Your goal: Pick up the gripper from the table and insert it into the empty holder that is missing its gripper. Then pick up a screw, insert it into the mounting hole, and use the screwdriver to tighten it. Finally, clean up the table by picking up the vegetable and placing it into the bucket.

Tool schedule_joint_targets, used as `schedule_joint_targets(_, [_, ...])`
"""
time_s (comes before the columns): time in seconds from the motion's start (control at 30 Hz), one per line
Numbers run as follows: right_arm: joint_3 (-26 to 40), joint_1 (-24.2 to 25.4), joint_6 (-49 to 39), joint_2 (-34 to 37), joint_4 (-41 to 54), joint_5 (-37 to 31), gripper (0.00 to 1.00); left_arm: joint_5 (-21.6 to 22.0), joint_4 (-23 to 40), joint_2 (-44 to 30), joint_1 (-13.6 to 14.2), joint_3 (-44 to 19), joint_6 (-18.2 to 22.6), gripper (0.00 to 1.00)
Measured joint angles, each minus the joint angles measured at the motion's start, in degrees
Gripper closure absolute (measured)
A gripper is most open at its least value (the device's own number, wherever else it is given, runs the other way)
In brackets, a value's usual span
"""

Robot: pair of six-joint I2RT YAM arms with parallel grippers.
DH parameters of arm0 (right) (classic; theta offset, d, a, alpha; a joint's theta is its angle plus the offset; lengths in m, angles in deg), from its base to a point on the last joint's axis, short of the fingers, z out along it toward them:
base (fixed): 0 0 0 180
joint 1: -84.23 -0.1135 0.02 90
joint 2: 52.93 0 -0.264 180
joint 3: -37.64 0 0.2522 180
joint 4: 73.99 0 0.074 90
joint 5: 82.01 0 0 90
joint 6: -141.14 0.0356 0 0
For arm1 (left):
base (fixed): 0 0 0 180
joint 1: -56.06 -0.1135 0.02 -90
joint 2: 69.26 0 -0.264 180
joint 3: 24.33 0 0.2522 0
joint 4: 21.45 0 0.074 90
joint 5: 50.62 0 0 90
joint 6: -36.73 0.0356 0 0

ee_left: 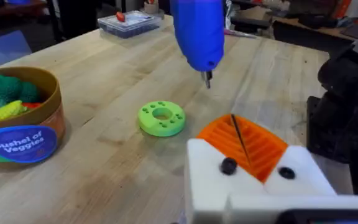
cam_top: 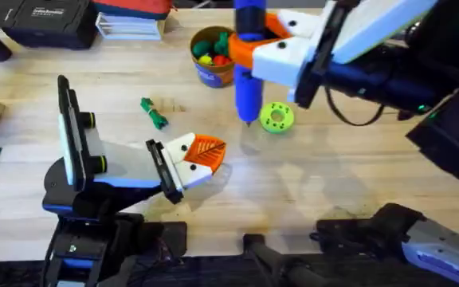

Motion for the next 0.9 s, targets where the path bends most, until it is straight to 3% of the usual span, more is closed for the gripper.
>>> schedule_joint_targets(0.3, [-1.29,-5.45,-1.27,-1.31,-9.26,0.09,0.972,0.00,0.00,0.00,0.00,0.00,0.00,0.997])
schedule_joint_targets(0.57, [-12.98,-8.77,-1.46,-1.03,-35.37,0.16,0.972,-0.02,0.00,-0.02,0.00,0.00,0.00,0.997])
schedule_joint_targets(0.9, [-14.41,-14.94,-1.44,3.09,-45.77,0.41,0.972,-0.01,0.00,-0.01,0.00,0.00,0.00,0.997])
